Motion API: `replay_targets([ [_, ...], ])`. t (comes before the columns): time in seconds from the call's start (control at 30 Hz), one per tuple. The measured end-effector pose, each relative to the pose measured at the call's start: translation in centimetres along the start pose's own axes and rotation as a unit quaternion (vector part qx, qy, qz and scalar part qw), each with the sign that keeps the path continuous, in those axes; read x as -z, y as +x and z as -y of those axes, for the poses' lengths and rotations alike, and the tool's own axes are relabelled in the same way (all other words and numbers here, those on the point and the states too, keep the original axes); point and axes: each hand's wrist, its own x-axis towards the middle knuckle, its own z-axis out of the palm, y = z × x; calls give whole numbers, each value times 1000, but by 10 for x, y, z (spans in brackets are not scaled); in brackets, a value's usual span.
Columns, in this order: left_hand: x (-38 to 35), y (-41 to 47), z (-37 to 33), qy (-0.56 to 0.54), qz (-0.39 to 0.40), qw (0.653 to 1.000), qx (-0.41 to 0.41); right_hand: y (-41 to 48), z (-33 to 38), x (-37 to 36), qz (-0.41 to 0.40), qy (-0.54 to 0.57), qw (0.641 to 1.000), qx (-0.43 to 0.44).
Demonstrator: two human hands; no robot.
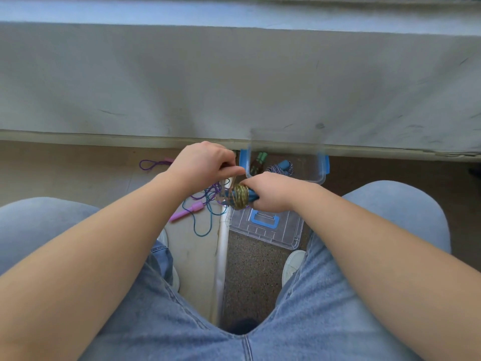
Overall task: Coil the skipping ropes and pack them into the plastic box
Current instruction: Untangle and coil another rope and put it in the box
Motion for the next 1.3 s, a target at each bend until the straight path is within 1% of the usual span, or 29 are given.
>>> replay_targets([
  [0.1, -1, 1, -2, -20, 14, 999, 25, -4, 5, 1, 1, 87, 995, 50],
  [0.2, 1, 2, -2, -84, 32, 992, 88, -5, 8, 2, -19, 195, 978, 66],
  [0.27, 0, 2, -1, -152, 45, 977, 143, -4, 9, 3, -46, 279, 957, 64],
  [0.33, -3, 2, -3, -211, 59, 953, 211, -4, 8, 4, -92, 366, 924, 63],
  [0.4, -7, 2, -6, -203, 79, 944, 249, -4, 9, 7, -148, 424, 892, 55],
  [0.43, -9, 3, -9, -195, 83, 942, 258, -2, 9, 7, -171, 433, 884, 45],
  [0.53, -11, 4, -15, -195, 53, 947, 251, 6, 5, 4, -232, 407, 884, -11],
  [0.63, -9, 3, -20, -198, 25, 956, 214, 13, -4, 2, -282, 365, 883, -87],
  [0.77, -9, 2, -23, -127, 34, 981, 141, 15, -8, -1, -284, 311, 892, -165],
  [0.83, -10, 2, -21, -93, 57, 987, 114, 15, -9, -3, -275, 277, 900, -194],
  [0.93, -10, -1, -22, -22, 87, 996, 27, 13, -12, -2, -251, 238, 907, -240],
  [1.0, -7, 0, -23, 13, 77, 997, -23, 10, -12, 0, -234, 185, 924, -240],
  [1.1, 0, 3, -18, 44, 61, 995, -73, 7, -9, 2, -213, 101, 942, -238],
  [1.13, 2, 4, -16, 50, 47, 994, -87, 6, -9, 2, -202, 71, 947, -239],
  [1.2, 4, 4, -14, 42, -5, 992, -117, 6, -7, 0, -173, 15, 956, -237],
  [1.27, 3, 5, -16, 23, -53, 989, -135, 6, -7, -2, -145, -14, 966, -215],
  [1.3, 2, 5, -17, 14, -66, 988, -139, 6, -7, -3, -138, -20, 971, -195],
])
